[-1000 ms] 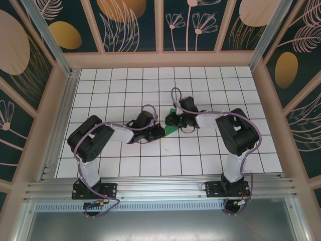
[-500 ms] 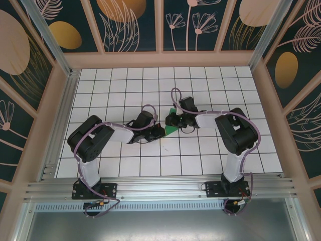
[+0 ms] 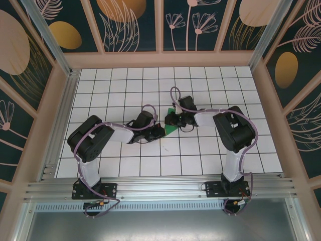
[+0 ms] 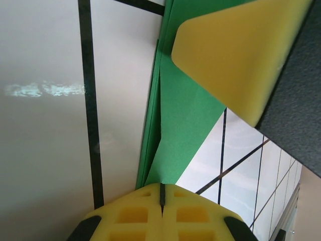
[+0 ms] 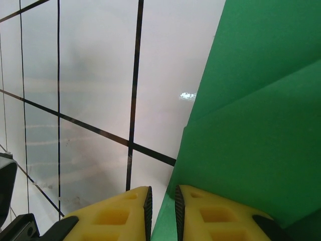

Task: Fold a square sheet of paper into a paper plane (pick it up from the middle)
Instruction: Fourth fold the wing at the center of the table.

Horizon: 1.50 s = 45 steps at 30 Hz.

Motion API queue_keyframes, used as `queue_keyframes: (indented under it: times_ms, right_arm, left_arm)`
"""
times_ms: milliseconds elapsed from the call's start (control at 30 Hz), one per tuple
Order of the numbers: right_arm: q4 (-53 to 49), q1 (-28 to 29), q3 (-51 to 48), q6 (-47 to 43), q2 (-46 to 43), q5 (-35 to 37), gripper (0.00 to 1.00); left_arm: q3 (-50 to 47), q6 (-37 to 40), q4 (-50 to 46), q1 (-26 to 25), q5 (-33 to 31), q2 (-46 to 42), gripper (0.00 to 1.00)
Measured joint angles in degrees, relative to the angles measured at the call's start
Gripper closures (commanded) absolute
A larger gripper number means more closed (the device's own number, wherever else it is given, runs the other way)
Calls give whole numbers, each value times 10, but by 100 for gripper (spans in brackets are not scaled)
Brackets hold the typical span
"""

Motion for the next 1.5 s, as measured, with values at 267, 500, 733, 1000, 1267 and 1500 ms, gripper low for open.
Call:
queue_keyframes:
  times_ms: [267, 500, 733, 1000, 1267, 1500]
  right_arm:
    - [-10, 0, 3, 0, 1, 5, 81]
    - [-17, -1, 7, 2, 4, 7, 84]
    - [-25, -1, 13, 4, 7, 7, 84]
    - [-28, -2, 18, 7, 10, 5, 84]
    - [-25, -18, 22, 2, 17, -32, 83]
    - [-20, -78, 54, -5, 20, -47, 81]
  left_arm:
    - [-16, 0, -14, 0, -16, -45, 98]
    - [3, 0, 16, 0, -11, -35, 100]
    - [41, 0, 0, 0, -15, 12, 100]
    - [52, 6, -27, 0, -34, 26, 100]
    - [52, 22, -33, -1, -42, 26, 100]
    - [52, 33, -35, -1, -42, 26, 100]
